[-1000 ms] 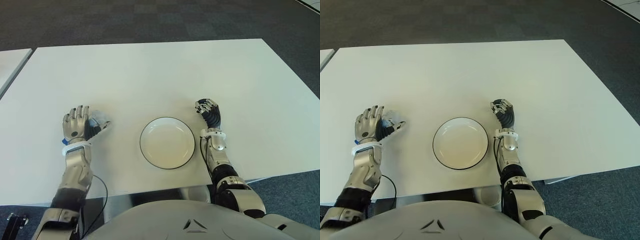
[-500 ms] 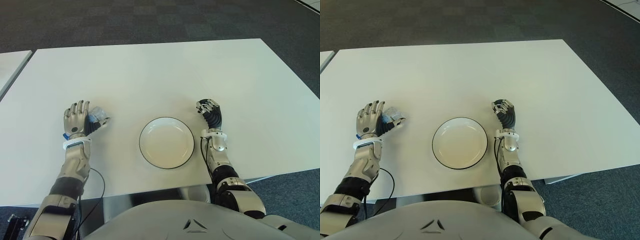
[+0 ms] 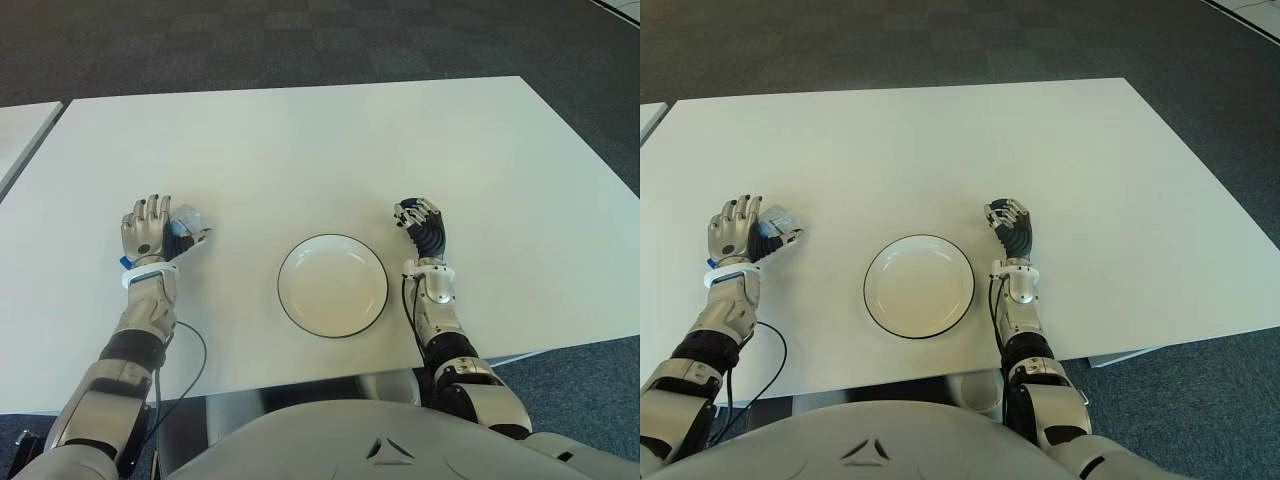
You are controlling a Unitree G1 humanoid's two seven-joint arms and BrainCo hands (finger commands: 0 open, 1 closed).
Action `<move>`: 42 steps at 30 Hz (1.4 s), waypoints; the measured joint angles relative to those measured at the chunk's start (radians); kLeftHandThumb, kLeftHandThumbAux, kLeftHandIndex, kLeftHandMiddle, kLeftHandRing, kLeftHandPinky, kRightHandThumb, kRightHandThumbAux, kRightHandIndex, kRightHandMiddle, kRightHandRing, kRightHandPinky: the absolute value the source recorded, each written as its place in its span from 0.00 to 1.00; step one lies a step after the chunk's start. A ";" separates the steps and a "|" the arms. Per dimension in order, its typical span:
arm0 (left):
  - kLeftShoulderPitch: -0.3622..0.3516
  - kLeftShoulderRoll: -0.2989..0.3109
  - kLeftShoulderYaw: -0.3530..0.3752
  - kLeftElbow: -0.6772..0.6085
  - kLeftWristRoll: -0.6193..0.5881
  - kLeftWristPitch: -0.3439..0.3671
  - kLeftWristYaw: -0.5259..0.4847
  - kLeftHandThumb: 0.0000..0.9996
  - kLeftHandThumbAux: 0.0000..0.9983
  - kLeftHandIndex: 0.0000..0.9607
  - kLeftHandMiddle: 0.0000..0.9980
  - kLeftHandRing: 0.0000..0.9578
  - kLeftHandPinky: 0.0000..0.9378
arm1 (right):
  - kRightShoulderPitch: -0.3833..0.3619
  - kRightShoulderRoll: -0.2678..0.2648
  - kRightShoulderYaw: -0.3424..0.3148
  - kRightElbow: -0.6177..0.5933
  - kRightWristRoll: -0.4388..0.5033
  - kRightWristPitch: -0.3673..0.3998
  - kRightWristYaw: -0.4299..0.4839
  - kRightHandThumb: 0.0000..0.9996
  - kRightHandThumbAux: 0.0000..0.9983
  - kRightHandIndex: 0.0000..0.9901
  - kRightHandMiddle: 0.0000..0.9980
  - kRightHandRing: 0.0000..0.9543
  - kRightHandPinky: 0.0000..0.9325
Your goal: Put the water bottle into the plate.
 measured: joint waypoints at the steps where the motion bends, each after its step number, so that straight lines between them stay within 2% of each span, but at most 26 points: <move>1: -0.002 0.000 0.000 0.000 -0.010 0.000 0.000 0.71 0.36 0.27 0.25 0.25 0.34 | 0.001 0.000 0.000 -0.001 0.000 0.000 0.000 0.71 0.73 0.43 0.48 0.52 0.59; 2: -0.003 0.000 0.002 0.000 -0.022 -0.001 0.000 0.73 0.37 0.32 0.28 0.28 0.37 | 0.002 0.000 0.000 -0.001 0.000 0.000 0.001 0.71 0.73 0.43 0.48 0.52 0.59; 3: -0.005 0.000 0.003 0.001 -0.034 -0.003 0.001 0.75 0.39 0.37 0.37 0.38 0.45 | 0.002 0.000 0.000 -0.002 0.000 0.000 0.001 0.71 0.73 0.43 0.48 0.52 0.59; 5: -0.006 -0.001 0.009 0.001 -0.055 -0.008 0.002 0.74 0.53 0.41 0.49 0.52 0.57 | 0.002 0.000 0.000 -0.003 0.000 0.000 0.001 0.71 0.73 0.43 0.48 0.52 0.59; 7: -0.008 -0.001 0.017 0.003 -0.076 -0.017 0.005 0.74 0.62 0.44 0.58 0.63 0.66 | 0.002 0.000 -0.001 -0.003 0.001 0.000 0.001 0.71 0.73 0.43 0.48 0.53 0.59; 12: -0.013 0.000 0.026 0.012 -0.110 -0.044 0.014 0.74 0.68 0.46 0.71 0.75 0.79 | 0.002 0.000 -0.002 -0.003 0.001 0.000 0.001 0.71 0.73 0.43 0.49 0.53 0.59; 21: -0.013 0.005 0.045 0.017 -0.180 -0.092 0.020 0.75 0.69 0.46 0.81 0.84 0.86 | 0.002 0.000 -0.003 -0.003 0.001 0.000 0.001 0.71 0.73 0.43 0.49 0.52 0.58; 33: 0.009 0.012 0.072 -0.034 -0.267 -0.113 -0.031 0.75 0.70 0.46 0.85 0.89 0.89 | 0.002 -0.001 -0.002 -0.004 0.001 0.000 0.001 0.71 0.73 0.43 0.48 0.52 0.58; 42: 0.022 0.016 0.099 -0.050 -0.333 -0.162 -0.065 0.75 0.70 0.46 0.87 0.90 0.90 | 0.002 -0.001 -0.003 -0.004 0.001 0.001 0.001 0.71 0.73 0.43 0.49 0.52 0.58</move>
